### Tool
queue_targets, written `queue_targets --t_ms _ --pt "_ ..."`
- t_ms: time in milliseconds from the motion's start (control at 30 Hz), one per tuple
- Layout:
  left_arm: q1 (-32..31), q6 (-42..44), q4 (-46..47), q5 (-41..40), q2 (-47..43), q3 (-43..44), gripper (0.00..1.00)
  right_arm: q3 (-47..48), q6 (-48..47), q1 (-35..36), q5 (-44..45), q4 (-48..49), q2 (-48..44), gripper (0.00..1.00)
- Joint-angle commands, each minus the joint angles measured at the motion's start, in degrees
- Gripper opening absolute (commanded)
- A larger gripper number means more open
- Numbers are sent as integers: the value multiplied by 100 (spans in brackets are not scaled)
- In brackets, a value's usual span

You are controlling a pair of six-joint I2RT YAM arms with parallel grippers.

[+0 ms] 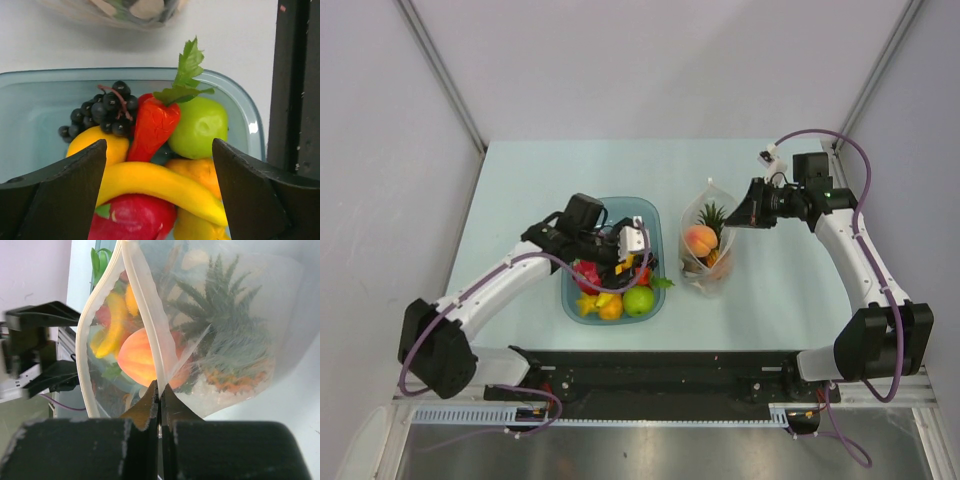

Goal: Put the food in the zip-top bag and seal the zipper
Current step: Pick up the fake fruit from the bin.

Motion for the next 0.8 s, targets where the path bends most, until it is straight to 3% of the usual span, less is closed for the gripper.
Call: queue_targets --t_ms 0,167,267,400,600,767 --pt "-285 1036 504 257 465 -156 88 266 -59 61 -42 89 15 0" --pt "-655 1132 1287 -208 704 -507 83 257 -23 78 20 80 -38 0" --pt "-691 1220 1270 -296 739 -473 72 257 -41 78 64 80 -65 0" --pt "-673 1238 929 -166 310 -341 48 213 -58 78 90 98 -109 0" --pt "-629 1133 313 467 -315 186 24 187 -59 78 73 116 -109 0" --pt "-621 370 732 679 -570 818 22 222 -67 78 38 89 -82 0"
